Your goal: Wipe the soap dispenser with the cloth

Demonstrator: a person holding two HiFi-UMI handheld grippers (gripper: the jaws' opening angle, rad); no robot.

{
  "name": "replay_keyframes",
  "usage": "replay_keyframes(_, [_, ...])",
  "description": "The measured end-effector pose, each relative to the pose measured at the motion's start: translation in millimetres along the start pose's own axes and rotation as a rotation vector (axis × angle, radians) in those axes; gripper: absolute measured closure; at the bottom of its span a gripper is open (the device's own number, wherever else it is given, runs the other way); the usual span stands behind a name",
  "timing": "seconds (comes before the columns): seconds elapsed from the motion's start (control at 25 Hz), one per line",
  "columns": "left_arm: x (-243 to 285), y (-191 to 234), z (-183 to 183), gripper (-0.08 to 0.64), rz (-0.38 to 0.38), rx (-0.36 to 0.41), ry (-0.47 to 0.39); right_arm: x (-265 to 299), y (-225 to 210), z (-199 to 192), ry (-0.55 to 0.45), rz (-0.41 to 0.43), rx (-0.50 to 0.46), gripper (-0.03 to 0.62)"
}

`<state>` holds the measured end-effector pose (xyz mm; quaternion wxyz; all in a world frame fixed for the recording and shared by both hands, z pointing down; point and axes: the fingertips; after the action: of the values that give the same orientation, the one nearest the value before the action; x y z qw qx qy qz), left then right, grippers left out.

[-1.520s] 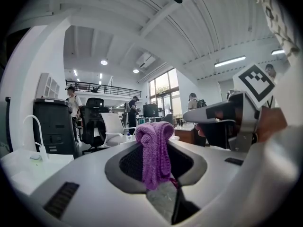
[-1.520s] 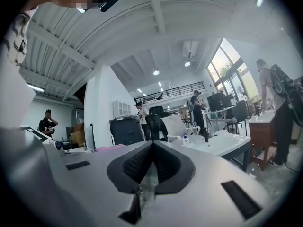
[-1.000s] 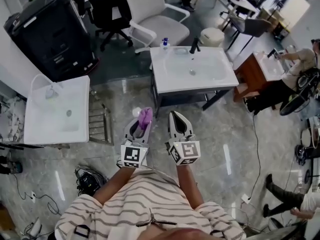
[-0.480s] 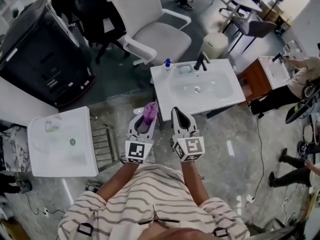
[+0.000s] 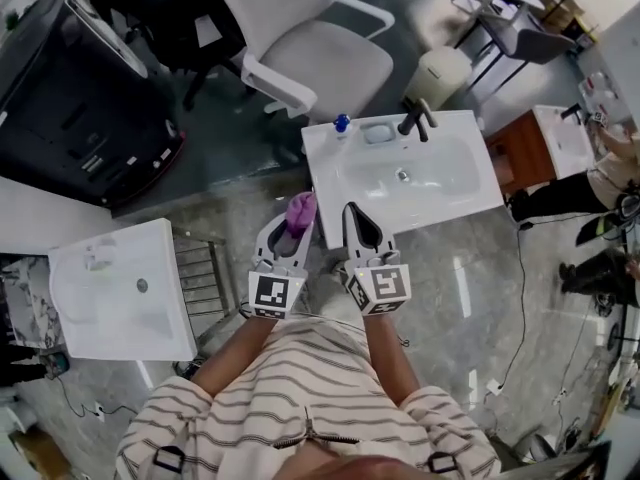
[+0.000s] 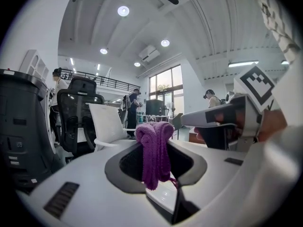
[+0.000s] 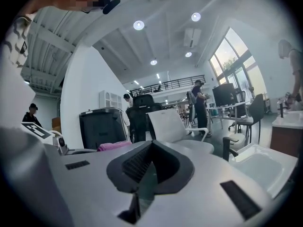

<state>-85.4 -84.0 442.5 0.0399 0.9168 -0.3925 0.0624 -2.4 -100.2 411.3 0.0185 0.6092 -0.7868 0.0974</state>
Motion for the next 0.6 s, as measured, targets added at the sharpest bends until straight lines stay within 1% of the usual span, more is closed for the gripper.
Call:
replay_keyframes(0.2, [38, 12, -4, 0.445, 0.004, -0.005, 0.016, 38, -26, -7, 0.033, 0.024, 0.0, 0.583])
replay_keyframes(0.4, [73, 22, -13, 0.445, 0.028, -0.011, 0.044, 77, -45, -18, 0.058, 0.07, -0.012, 0.583])
replay_keyframes(0.6, [106, 36, -18, 0.445, 0.053, -0.026, 0.046, 111, -60, -31, 0.072, 0.114, -0.024, 0.583])
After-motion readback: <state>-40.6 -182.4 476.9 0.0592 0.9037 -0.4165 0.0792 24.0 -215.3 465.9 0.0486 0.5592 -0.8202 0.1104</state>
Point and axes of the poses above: the fingertips, and each gripper's own axes: x forward along the fingers, y to its left, z out of its top, and after that the axes turned 14 degrees about -z, right-handed
